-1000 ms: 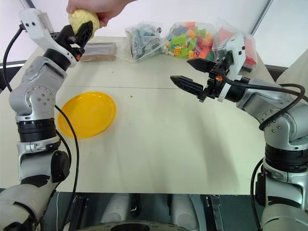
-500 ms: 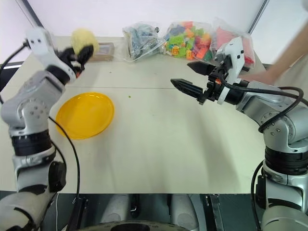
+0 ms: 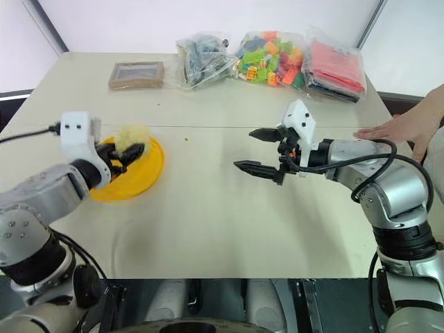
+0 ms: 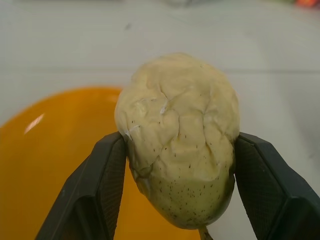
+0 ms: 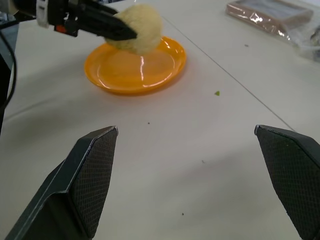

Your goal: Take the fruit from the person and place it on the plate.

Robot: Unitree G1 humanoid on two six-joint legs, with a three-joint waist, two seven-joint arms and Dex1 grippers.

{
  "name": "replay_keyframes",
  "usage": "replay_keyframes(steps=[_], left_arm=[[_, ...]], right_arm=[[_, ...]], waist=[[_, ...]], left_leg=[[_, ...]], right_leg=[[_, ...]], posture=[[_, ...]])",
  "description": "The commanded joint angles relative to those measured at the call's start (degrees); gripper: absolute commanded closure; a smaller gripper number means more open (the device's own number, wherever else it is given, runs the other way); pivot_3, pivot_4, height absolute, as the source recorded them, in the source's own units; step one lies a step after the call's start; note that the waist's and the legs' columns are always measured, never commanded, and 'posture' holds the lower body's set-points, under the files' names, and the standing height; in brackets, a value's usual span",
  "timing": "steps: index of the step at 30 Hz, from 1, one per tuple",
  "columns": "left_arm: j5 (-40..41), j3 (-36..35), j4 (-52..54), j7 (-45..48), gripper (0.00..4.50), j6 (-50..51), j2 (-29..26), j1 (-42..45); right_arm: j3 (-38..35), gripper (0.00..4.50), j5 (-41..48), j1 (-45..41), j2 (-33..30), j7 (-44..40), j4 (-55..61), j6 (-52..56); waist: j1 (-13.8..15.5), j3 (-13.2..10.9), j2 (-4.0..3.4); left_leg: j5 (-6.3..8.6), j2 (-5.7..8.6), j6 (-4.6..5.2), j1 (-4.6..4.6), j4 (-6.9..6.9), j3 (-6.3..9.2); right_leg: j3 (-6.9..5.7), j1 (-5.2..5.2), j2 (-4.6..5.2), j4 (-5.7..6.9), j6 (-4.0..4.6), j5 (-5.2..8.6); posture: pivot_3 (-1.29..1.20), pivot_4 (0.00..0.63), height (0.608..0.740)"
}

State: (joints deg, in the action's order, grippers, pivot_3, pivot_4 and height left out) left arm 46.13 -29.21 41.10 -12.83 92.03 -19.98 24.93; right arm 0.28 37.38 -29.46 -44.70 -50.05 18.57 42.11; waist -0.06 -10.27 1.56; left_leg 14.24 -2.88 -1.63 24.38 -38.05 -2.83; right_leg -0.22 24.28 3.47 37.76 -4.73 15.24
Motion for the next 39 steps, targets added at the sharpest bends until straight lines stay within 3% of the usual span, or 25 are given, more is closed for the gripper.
replay_keyframes(steps=[1, 7, 13, 16, 17, 27, 35, 39], left_arm=[[-1.7, -1.5, 3.2, -0.9, 1.87, 0.5, -0.9, -1.7], [-6.9, 1.8, 2.0, 2.1, 1.87, -1.9, -4.2, -3.5], [-10.8, 3.5, -0.4, 4.3, 1.87, -3.5, -1.9, -3.6], [-12.0, 5.0, -0.9, 5.9, 0.38, -4.5, -1.2, -4.6], [-12.4, 5.3, -1.1, 6.3, 0.06, -4.8, -1.1, -4.8], [-15.1, 5.3, -0.3, 9.8, 0.06, -5.0, -0.2, -4.1], [-14.3, 2.4, 4.7, 13.5, 0.06, -1.5, -0.3, 4.2], [-10.9, 2.9, 9.7, 17.3, 0.06, 0.5, -3.8, 4.8]], right_arm=[[-0.9, 0.0, -0.6, -1.4, 0.8, -0.3, 0.0, -1.4], [-1.3, 0.0, -1.2, -1.5, 1.2, -0.1, 0.2, -1.0], [-1.4, 0.0, -1.7, -1.8, 0.8, 0.1, 0.9, -0.4], [-1.1, 0.0, -2.0, -1.1, -0.7, -1.0, 2.0, 0.2], [-1.1, 0.0, -1.9, -0.9, -0.9, -1.1, 2.2, 0.5], [-1.9, 0.0, -1.9, -0.2, -1.3, -1.3, 3.1, 1.4], [-1.7, 0.0, -2.8, -0.8, -2.1, -2.2, 1.8, 0.4], [-1.3, 0.0, -3.5, -1.6, -2.1, -3.1, 0.5, -0.3]], waist=[[0.0, 0.0, 0.0], [0.7, 0.0, 0.01], [0.7, 0.0, 0.01], [0.7, 0.0, 0.01], [0.7, 0.0, 0.01], [0.7, 0.0, 0.01], [0.7, 0.0, 0.02], [0.4, 0.0, 0.01]], left_leg=[[0.0, 0.0, 0.0, 0.0, 0.0, -0.01], [0.0, 0.03, 0.0, 0.0, -0.01, -0.07], [0.0, 0.06, 0.0, 0.01, -0.01, -0.11], [0.0, 0.06, 0.0, 0.01, -0.01, -0.1], [0.0, 0.06, 0.0, 0.01, -0.01, -0.1], [0.01, 0.05, 0.01, 0.01, -0.01, -0.09], [0.01, 0.06, 0.01, 0.02, -0.02, -0.09], [0.01, 0.05, 0.01, 0.01, -0.01, -0.08]], right_leg=[[0.0, -0.01, 0.0, 0.0, 0.01, 0.0], [-0.01, -0.01, 0.03, 0.0, 0.02, 0.01], [-0.01, -0.01, 0.06, -0.02, 0.02, 0.01], [-0.01, -0.01, 0.06, -0.02, 0.02, 0.01], [0.0, -0.01, 0.06, -0.02, 0.02, 0.01], [-0.01, -0.01, 0.06, -0.02, 0.02, 0.01], [-0.02, -0.02, 0.06, -0.03, 0.02, 0.01], [-0.02, -0.01, 0.04, -0.03, 0.02, 0.0]], posture=[[0.0, 0.15, 0.731], [0.0, 0.15, 0.731], [0.0, 0.15, 0.731], [0.0, 0.15, 0.731], [0.0, 0.15, 0.731], [0.0, 0.15, 0.731], [0.0, 0.15, 0.731], [0.0, 0.15, 0.731]])
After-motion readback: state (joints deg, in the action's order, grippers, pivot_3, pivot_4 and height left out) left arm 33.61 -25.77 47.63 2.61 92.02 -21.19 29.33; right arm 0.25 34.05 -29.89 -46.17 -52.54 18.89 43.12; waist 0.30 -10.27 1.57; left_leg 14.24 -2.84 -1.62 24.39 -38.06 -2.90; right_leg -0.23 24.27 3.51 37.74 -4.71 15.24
